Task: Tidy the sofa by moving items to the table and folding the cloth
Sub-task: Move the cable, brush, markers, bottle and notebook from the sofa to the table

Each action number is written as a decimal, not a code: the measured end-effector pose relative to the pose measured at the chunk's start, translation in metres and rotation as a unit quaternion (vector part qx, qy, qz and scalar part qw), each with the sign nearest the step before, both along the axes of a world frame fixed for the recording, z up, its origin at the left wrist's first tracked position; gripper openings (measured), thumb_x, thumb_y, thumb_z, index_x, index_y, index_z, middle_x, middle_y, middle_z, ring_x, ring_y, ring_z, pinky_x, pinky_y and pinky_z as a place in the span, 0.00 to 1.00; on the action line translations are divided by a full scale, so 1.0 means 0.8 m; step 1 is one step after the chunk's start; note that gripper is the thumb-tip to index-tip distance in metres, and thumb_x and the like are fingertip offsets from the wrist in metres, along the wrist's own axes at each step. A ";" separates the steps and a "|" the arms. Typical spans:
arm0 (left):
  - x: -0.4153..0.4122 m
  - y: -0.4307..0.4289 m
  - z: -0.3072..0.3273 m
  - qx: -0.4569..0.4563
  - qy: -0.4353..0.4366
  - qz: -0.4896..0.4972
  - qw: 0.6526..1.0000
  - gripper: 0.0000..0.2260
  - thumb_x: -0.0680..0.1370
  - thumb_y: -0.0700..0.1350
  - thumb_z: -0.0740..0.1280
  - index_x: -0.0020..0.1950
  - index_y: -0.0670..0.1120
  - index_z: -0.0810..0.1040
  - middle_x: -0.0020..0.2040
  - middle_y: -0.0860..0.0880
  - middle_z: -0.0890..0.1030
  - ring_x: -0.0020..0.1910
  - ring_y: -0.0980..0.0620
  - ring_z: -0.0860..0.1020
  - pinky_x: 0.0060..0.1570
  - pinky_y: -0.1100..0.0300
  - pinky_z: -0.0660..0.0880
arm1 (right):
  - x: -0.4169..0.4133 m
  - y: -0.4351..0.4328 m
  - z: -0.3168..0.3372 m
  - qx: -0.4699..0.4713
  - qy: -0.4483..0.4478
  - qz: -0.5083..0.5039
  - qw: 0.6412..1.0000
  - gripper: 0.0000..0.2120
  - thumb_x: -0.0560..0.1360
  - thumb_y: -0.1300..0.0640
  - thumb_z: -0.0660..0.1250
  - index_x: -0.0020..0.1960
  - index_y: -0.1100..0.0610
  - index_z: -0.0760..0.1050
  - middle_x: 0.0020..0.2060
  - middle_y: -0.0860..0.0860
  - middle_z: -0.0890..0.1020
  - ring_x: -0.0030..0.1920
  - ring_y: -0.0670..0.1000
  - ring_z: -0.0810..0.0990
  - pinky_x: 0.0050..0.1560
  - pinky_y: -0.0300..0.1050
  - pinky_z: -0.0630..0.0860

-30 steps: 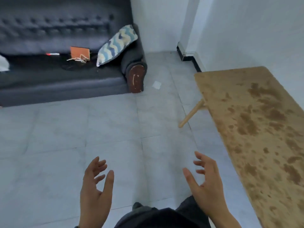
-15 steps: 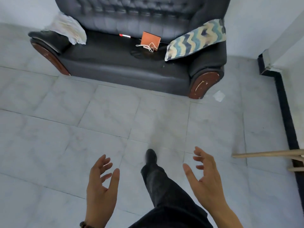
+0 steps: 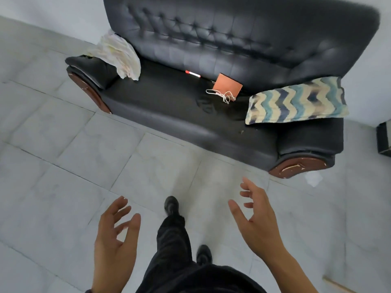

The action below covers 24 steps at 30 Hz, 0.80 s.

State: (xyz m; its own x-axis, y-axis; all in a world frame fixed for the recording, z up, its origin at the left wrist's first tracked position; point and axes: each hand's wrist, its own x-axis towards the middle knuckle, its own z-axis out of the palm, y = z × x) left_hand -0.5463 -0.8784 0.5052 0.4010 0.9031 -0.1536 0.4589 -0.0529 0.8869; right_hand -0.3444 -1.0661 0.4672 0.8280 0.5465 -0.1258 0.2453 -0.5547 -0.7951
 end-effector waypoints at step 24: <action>0.660 0.420 -0.069 0.002 0.051 -0.264 0.963 0.18 0.79 0.40 0.65 0.66 0.54 0.68 0.61 0.54 0.76 0.57 0.61 0.76 0.47 0.70 0.73 | 0.495 0.349 -0.059 0.008 0.066 -0.219 0.973 0.28 0.76 0.51 0.70 0.70 0.39 0.62 0.62 0.36 0.71 0.62 0.39 0.73 0.56 0.36 0.74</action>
State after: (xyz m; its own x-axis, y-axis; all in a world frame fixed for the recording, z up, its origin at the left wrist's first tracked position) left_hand -0.0182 -0.5421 0.4501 0.7874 0.5782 -0.2140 0.4519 -0.3052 0.8382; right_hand 0.0514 -0.7866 0.4202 0.9592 0.1466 -0.2418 -0.1180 -0.5696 -0.8134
